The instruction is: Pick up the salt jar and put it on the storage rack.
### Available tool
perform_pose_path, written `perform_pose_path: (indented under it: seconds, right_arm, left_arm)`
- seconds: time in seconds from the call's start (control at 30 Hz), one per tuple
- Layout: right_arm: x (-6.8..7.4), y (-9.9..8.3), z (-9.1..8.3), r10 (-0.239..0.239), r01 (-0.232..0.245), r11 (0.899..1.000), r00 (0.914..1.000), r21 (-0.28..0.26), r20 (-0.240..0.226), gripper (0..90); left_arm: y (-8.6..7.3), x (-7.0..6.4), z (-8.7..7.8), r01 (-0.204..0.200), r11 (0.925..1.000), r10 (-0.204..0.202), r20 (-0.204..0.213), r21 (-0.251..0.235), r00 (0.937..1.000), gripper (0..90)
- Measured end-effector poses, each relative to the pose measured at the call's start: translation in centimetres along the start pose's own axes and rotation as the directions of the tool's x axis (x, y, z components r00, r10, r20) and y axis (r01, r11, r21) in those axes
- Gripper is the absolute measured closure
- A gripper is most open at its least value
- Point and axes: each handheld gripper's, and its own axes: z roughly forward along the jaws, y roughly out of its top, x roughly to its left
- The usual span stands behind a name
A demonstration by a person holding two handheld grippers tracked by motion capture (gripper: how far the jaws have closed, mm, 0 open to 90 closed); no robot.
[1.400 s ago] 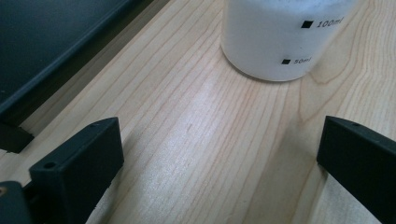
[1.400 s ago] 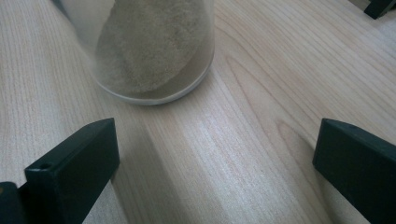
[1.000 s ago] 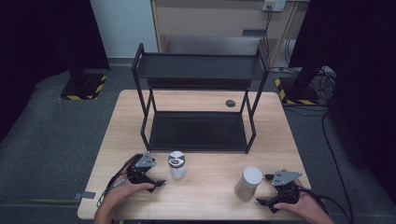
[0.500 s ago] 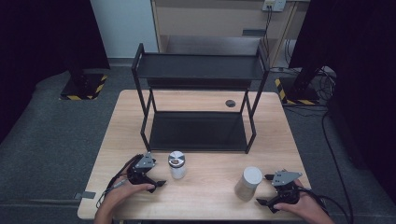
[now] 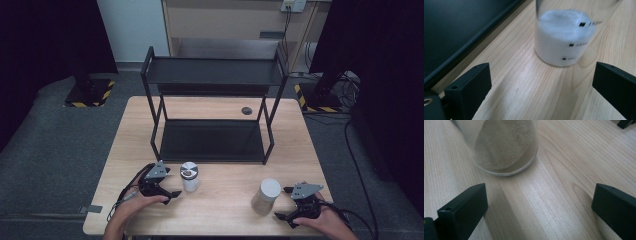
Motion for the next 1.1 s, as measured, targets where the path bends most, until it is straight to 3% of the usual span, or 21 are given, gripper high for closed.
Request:
perform_pose_path:
  seconds: [0.5,1.1]
  right_arm:
    - [0.1,0.0,0.0,0.003,-0.003,1.000,1.0000,0.000,0.003,1.4]
    - [0.1,-0.1,0.0,0.005,-0.005,1.000,1.0000,-0.001,0.005,1.4]
  left_arm:
    - [0.6,-0.4,0.4,-0.013,0.9981,0.014,0.013,-0.061,0.9998,0.9]
    - [1.6,-0.8,2.3,-0.059,0.9957,0.062,0.047,-0.071,0.9970,1.0]
